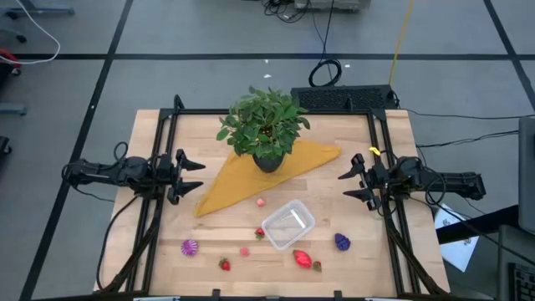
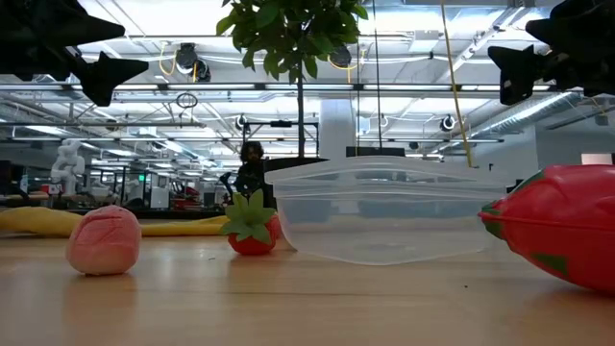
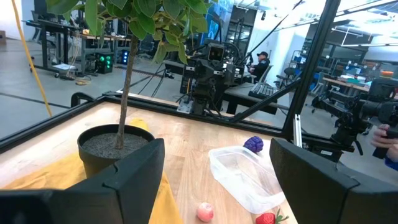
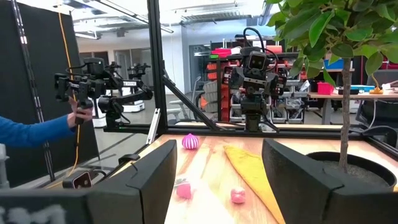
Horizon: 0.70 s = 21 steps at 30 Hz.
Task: Pick and placing Produce into tupperware
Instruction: Put the top lychee into the transparent bin
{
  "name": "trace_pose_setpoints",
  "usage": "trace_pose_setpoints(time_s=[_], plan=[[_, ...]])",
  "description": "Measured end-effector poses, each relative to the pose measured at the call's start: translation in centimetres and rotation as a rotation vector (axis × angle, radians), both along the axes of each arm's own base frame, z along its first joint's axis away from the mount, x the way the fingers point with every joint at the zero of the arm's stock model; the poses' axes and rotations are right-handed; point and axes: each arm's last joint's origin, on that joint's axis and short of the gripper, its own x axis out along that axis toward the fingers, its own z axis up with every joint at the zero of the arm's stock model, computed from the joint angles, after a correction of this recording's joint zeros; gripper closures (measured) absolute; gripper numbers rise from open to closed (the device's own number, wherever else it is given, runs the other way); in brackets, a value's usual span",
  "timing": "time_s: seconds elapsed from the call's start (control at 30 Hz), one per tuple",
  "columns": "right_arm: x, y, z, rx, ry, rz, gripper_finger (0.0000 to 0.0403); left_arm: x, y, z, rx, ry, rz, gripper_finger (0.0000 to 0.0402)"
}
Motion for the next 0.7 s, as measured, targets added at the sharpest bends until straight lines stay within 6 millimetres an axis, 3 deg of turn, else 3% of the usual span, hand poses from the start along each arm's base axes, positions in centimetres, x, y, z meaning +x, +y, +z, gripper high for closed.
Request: trace_pose_setpoints(time_s=[0.2,0.43,0.6,0.7], plan=[[-0.1,0.0,0.5,0.005,-0.054,0.001,0.0174,0.0,0.0,0.1,-0.007,-0.009,0.008,0.0108],[-0.7,0.0,2.6,0.073,-0.259,0.033,0.0174,-0.1,0.2,0.7,-0.005,-0.037,0.078,0.0107],[-0.4,0.0,2.6,0.069,-0.216,0.032,0.0174,-1.5,0.3,4.1,0.001,-0.027,0.035,0.0107],[-0.6,0.1,5.3,0.029,-0.280,0.036,0.0174,-2.6,0.3,7.0,0.008,0.034,0.012,0.0108]])
